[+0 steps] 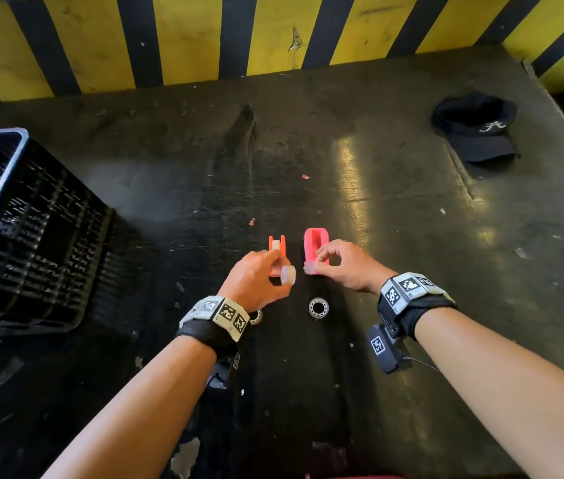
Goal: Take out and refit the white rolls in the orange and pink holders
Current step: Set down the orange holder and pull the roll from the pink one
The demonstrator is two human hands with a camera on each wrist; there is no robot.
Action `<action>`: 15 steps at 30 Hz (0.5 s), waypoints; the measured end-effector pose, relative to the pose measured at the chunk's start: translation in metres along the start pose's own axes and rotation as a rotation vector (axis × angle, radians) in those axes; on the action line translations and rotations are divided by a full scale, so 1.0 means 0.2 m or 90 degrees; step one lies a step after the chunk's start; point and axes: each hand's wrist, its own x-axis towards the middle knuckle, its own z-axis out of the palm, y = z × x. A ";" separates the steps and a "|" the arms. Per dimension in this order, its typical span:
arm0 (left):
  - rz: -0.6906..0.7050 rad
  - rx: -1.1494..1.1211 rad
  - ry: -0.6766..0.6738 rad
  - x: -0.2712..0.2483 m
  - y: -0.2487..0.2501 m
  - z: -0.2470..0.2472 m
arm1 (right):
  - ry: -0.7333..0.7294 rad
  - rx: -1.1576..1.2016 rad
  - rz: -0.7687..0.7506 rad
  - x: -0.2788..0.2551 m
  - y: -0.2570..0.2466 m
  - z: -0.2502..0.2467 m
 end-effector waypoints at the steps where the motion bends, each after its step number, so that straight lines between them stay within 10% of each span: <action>1: -0.025 0.054 -0.037 -0.02 0.00 0.04 | -0.005 -0.005 0.019 -0.02 0.03 0.00; 8: -0.104 0.279 -0.192 -0.13 0.00 0.34 | -0.012 -0.036 0.092 -0.10 0.22 0.03; 15: 0.051 0.251 -0.204 0.02 0.12 0.41 | -0.016 -0.020 0.117 -0.18 0.25 0.03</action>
